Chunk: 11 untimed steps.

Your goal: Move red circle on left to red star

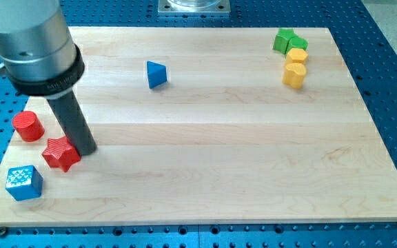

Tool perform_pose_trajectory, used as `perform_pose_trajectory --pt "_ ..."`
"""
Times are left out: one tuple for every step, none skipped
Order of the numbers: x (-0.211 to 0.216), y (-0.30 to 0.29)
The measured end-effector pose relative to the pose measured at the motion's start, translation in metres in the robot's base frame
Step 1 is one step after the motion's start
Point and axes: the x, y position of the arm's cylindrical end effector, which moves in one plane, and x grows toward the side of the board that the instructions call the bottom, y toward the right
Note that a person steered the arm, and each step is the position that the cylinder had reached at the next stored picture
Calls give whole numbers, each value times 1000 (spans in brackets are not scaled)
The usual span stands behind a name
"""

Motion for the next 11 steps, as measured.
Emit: perform_pose_trajectory --pt "4 -22" --pt "2 -24" --pt "-50 -19" --pt "-83 -19" --pt "-107 -25" --pt "-103 -63" --pt "-87 -77" --pt "-72 -83" --pt "-32 -83" --pt "6 -66" --pt "-12 -48"
